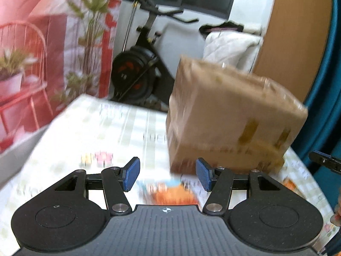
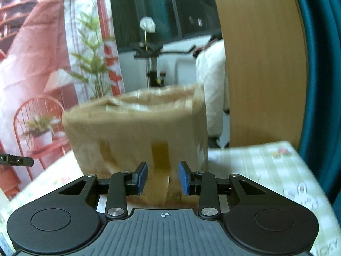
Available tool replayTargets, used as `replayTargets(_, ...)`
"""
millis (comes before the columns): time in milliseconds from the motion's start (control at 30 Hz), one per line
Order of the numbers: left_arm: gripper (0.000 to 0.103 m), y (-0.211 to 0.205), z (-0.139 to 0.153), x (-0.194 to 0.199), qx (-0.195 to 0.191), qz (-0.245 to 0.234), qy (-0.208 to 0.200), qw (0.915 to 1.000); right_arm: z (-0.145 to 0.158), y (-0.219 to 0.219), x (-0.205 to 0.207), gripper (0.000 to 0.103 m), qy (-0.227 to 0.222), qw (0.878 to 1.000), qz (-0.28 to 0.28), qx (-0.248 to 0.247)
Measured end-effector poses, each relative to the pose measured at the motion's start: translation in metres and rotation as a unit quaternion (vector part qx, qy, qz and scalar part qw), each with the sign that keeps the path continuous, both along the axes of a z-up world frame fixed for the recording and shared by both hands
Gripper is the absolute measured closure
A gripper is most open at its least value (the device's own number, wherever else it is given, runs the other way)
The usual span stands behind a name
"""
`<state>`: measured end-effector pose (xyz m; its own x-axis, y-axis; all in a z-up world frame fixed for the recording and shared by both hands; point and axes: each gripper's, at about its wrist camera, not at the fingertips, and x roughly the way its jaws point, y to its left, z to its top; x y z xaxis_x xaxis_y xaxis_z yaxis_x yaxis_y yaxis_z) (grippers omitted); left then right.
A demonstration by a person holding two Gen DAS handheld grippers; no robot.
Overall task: Organize snacks
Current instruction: 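Lower both tools back to the snacks in front of the box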
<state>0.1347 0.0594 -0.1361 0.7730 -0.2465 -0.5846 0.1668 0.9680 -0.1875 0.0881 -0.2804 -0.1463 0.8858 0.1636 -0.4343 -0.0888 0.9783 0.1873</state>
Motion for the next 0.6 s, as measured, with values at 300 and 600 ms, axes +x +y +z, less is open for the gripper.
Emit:
replayTargets(300,0.043,-0.017,-0.050,-0.025,-0.014,0.006,0.046,0.9988,-0.046,0.028,-0.015,0.054,0.064,0.997,0.014,-0.044)
replayTargets(600,0.043,-0.026,-0.066,-0.043,-0.012,-0.011,0.060,0.9980,-0.075,0.051,-0.015,0.049,0.112,0.990,0.057,-0.060)
